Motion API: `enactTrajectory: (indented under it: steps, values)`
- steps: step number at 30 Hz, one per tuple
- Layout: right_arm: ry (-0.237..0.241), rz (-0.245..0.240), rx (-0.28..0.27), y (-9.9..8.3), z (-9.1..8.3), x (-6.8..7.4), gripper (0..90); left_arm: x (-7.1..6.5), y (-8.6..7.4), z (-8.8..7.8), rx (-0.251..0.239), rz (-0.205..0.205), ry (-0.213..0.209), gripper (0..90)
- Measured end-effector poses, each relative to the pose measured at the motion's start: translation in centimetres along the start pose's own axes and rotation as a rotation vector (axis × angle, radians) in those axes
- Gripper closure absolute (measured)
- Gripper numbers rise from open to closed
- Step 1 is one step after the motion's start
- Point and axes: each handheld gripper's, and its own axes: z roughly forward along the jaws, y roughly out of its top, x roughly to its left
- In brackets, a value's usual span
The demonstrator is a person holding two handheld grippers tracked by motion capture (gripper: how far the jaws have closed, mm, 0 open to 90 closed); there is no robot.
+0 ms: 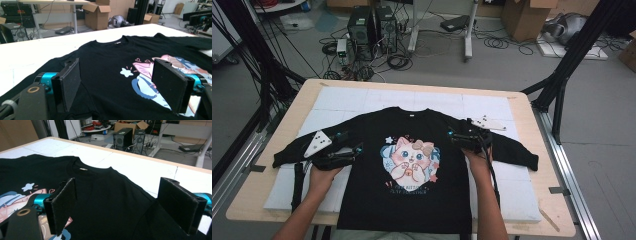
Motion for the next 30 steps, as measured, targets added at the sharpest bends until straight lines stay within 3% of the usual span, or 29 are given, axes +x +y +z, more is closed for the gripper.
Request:
enactTrajectory:
  steps: [5,30]
  values:
    - [0.005,0.006,0.003,0.01,-0.04,0.06,15.1,0.25,-0.06,0.07,-0.002,-0.02,0.003,23.8]
    - [0.002,-0.01,-0.009,0.3,-0.6,0.32,15.1,0.09,0.0,-0.1,0.003,-0.003,0.0,23.8]
